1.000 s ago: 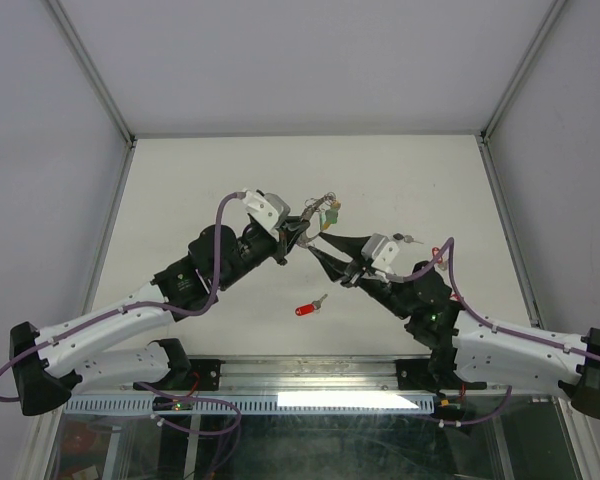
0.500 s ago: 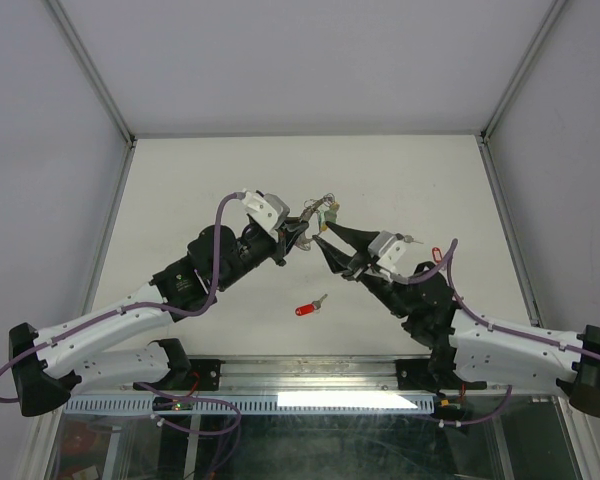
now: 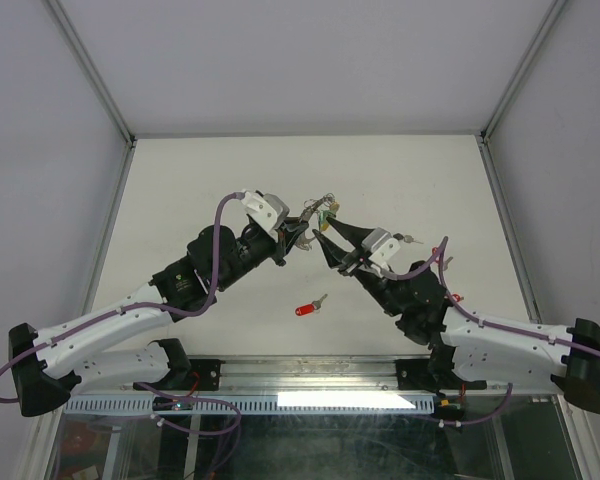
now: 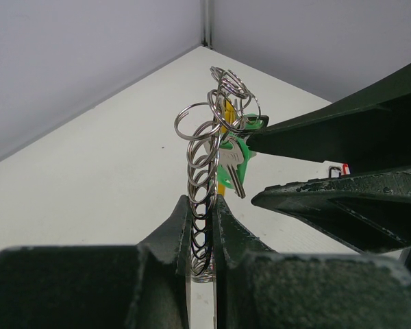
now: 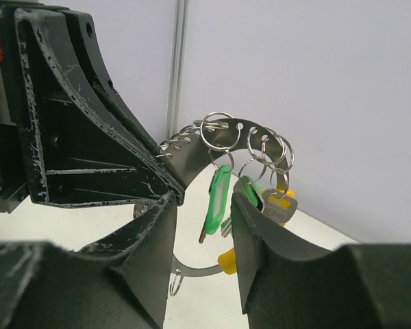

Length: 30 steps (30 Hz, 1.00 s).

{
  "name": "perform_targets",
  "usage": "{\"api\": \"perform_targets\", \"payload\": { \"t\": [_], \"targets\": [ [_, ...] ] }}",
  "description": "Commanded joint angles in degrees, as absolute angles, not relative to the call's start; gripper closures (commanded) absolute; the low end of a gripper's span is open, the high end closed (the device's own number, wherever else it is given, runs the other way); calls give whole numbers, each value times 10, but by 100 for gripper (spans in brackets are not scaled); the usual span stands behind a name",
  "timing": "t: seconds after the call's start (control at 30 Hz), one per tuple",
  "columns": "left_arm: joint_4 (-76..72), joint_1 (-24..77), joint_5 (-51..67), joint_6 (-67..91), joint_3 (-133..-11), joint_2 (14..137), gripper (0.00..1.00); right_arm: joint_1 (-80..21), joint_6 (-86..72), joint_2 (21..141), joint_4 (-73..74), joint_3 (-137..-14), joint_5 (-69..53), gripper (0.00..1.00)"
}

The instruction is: Put the keys on the keyring

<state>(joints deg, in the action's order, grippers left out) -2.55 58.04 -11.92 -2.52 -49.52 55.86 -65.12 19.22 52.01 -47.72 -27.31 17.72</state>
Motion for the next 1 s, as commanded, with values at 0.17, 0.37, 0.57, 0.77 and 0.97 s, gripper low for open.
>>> {"api": "perform_targets", "payload": {
  "t": [0.17,0.37,0.57,0.77,0.97],
  "targets": [
    [-57,577,-105,-22,-521,541,100,-644,197,540,-528,-301,194,65],
    [-57,578,-101,-20,-518,539,100,-636,189,553,-539,-306,193,66],
    [-57,578,-96,-18,-518,539,100,-630,186,561,-545,-314,193,68],
    [-59,578,-95,-17,-518,540,100,-625,179,566,-544,-322,186,71],
    [-62,578,-93,-16,-517,543,100,-625,169,573,-538,-329,176,76]
  ]
}}
